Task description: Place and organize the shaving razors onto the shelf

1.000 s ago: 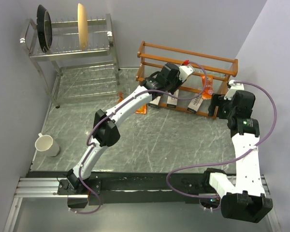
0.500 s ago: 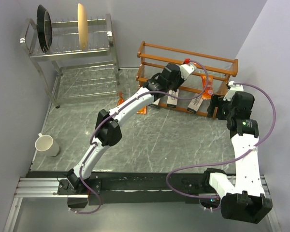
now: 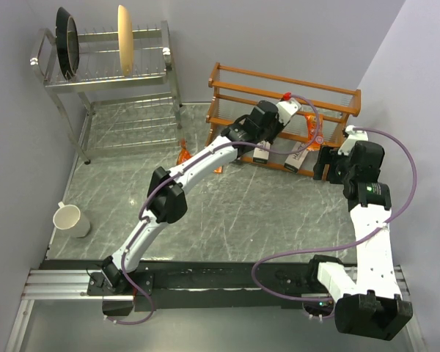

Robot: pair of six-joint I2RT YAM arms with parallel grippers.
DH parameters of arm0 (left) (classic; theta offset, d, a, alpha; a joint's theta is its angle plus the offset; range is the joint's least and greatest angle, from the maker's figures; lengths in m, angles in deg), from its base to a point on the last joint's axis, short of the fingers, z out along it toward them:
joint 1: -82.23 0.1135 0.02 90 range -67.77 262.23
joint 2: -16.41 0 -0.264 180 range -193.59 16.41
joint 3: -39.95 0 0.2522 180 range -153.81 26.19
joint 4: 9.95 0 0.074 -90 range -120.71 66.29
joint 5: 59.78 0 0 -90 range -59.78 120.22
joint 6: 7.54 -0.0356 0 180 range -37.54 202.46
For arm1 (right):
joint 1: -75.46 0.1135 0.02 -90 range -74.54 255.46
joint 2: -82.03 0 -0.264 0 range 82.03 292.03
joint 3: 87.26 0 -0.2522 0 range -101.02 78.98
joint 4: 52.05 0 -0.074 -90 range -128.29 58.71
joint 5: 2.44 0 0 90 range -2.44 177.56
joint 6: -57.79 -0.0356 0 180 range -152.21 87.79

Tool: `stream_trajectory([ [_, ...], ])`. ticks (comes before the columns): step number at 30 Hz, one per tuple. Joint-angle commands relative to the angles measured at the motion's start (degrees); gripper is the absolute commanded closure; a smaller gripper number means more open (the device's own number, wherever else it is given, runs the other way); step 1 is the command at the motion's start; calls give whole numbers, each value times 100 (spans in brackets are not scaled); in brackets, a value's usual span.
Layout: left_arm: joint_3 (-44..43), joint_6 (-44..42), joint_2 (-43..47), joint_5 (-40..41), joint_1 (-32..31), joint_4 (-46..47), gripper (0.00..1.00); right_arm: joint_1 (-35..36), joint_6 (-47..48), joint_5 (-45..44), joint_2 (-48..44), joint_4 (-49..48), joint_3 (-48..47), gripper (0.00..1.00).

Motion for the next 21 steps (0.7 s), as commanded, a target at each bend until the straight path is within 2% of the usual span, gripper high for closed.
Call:
stream_trajectory([
  [1, 16, 226, 222, 99, -38, 112, 66, -42, -75, 52, -111, -234, 56, 12],
  [5, -37, 339, 116, 363, -12, 191, 58, -42, -31, 8, -138, -217, 83, 12],
  [10, -195, 358, -24, 547, 49, 366, 60, -42, -48, 43, -129, -208, 100, 12],
  [16, -318, 357, -121, 618, 94, 612, 56, -42, -74, 70, -129, -243, 118, 11],
  [20, -424, 392, -174, 548, 94, 674, 45, -51, -83, 87, -120, -234, 127, 11],
  [21, -424, 419, -174, 469, 94, 692, 45, -51, -83, 78, -111, -225, 118, 11],
])
